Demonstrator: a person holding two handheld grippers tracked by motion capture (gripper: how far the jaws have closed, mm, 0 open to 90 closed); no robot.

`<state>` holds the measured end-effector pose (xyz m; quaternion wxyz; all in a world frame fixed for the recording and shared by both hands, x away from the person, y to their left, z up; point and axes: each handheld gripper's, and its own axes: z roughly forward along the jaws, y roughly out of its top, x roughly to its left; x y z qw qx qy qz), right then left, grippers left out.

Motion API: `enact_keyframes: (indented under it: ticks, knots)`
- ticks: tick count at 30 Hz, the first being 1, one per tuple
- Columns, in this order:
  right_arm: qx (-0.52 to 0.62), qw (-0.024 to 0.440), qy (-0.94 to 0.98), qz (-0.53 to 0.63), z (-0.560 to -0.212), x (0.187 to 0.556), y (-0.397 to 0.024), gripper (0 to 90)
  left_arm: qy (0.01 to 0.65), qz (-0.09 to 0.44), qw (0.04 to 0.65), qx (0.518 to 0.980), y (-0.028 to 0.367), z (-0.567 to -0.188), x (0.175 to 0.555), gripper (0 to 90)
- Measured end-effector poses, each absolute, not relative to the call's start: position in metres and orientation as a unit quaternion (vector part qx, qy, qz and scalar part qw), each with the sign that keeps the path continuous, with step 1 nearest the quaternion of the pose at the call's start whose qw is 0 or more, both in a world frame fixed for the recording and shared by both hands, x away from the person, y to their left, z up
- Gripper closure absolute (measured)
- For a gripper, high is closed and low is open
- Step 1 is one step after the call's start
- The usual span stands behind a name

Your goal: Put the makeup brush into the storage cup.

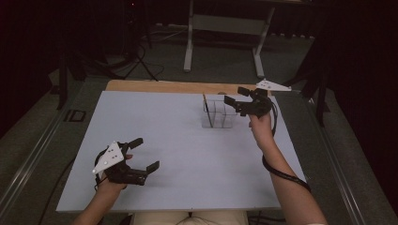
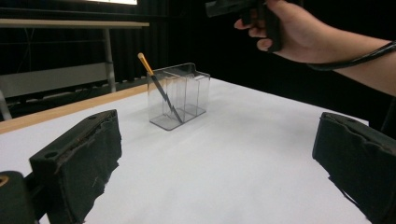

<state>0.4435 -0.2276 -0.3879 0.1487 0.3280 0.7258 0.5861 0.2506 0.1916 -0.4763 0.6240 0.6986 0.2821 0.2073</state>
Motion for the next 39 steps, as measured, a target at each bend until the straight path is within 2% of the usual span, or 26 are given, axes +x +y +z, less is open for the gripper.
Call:
enact_keyframes:
  ticks: [19, 39]
  knots:
    - [0.328, 0.148, 0.719, 0.594, -0.392, 0.390, -0.256, 11.4, 0.282, 0.206, 0.625, 0.698, 0.190, -0.476, 0.251, 2.3]
    - [0.305, 0.128, 0.727, 0.602, -0.400, 0.345, -0.256, 11.5, 0.279, 0.205, 0.625, 0.699, 0.189, -0.475, 0.250, 2.3]
